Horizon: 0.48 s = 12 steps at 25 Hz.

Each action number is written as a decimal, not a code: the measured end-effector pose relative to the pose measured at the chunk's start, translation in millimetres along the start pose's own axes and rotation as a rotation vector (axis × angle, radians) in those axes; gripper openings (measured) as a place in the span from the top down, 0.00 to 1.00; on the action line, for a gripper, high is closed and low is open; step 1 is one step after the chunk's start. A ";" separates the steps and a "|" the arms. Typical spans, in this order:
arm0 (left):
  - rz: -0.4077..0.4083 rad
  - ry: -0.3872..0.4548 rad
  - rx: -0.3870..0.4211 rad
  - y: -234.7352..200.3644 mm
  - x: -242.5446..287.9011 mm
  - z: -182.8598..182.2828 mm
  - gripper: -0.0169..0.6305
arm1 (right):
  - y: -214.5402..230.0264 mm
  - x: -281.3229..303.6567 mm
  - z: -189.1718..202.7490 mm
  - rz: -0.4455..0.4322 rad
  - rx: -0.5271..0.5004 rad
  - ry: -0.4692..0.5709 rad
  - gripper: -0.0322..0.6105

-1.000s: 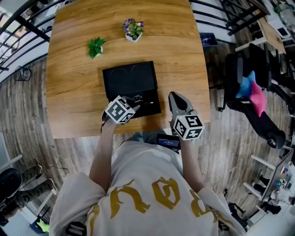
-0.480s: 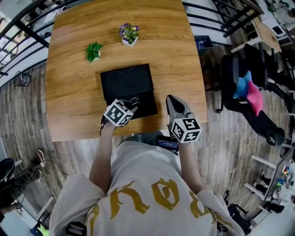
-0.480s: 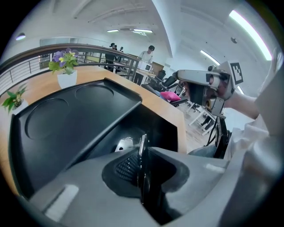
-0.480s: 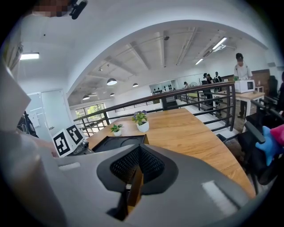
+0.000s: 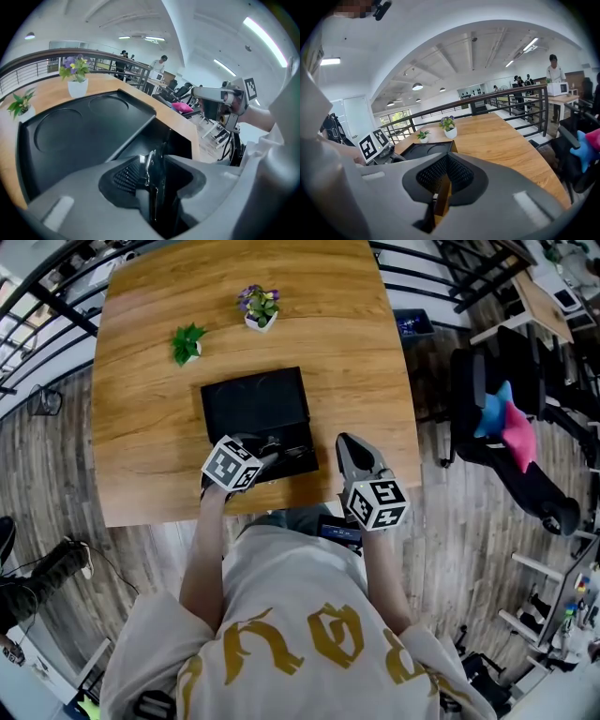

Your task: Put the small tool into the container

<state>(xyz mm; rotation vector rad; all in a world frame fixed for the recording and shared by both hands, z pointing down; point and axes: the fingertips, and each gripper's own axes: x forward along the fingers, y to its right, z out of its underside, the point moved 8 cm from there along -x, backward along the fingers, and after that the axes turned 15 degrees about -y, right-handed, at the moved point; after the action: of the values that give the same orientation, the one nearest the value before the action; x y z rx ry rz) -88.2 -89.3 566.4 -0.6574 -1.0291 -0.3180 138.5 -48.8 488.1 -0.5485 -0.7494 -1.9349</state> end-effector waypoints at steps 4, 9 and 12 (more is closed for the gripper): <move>0.001 0.011 0.007 2.6 -2.4 -2.3 0.71 | 1.5 0.5 -3.0 0.002 -0.011 0.000 0.91; -0.075 0.031 0.077 12.3 -19.4 -7.4 0.70 | -9.1 2.4 -9.7 -0.018 -0.058 0.001 0.91; -0.126 0.117 0.135 19.0 -39.0 -14.5 0.70 | -20.3 2.5 -17.9 -0.065 -0.040 0.027 0.91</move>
<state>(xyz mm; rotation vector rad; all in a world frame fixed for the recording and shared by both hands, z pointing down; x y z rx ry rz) -87.3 -86.1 520.8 -0.4477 -0.9731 -0.3888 118.1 -55.7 471.5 -0.5273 -0.7202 -2.0175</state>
